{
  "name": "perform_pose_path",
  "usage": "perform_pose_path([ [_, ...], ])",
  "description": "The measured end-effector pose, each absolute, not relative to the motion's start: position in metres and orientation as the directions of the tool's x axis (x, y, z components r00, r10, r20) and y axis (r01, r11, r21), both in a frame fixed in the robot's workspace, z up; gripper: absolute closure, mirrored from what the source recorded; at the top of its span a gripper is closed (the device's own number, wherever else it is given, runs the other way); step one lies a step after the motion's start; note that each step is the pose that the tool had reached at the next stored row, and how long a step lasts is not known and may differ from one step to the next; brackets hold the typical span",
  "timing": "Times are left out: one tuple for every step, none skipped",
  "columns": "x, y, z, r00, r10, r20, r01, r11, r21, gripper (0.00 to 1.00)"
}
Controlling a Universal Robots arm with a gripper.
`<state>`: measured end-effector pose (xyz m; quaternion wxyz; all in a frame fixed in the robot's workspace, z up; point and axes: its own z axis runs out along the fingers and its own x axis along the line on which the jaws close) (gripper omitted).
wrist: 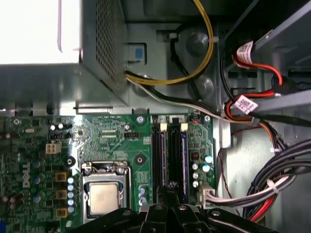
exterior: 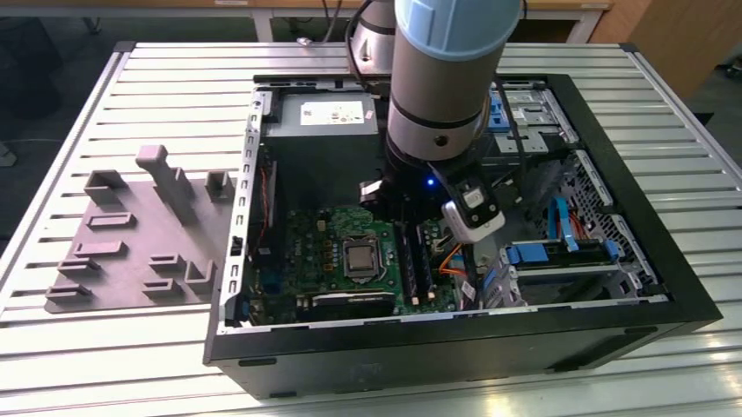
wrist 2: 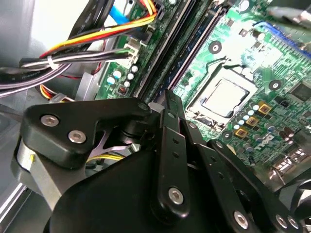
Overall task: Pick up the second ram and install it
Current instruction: 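Press down the second ram until it locks into place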
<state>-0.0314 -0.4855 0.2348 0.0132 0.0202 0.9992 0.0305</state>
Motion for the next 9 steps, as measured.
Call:
perform_pose_path([
  [-0.0314,-0.487,0.2349,-0.999,0.041,-0.025,0.04,0.997,0.061,0.89],
  [-0.0314,-0.4883,0.2349,-0.999,0.041,-0.025,0.04,0.997,0.061,0.89],
  [-0.0314,-0.4896,0.2348,-0.999,0.041,-0.025,0.04,0.997,0.062,0.89],
  [-0.0314,-0.4909,0.2349,-0.999,0.041,-0.025,0.04,0.997,0.061,0.89],
  [-0.0314,-0.492,0.2349,-0.999,0.041,-0.025,0.04,0.997,0.061,0.89],
  [-0.0314,-0.4934,0.2349,-0.999,0.041,-0.025,0.04,0.997,0.061,0.89],
  [-0.0314,-0.4946,0.2349,-0.999,0.041,-0.025,0.04,0.997,0.061,0.89],
  [-0.0314,-0.4958,0.2349,-0.999,0.041,-0.025,0.04,0.997,0.061,0.89],
  [-0.0314,-0.497,0.2348,-0.999,0.041,-0.025,0.04,0.997,0.061,0.89],
])
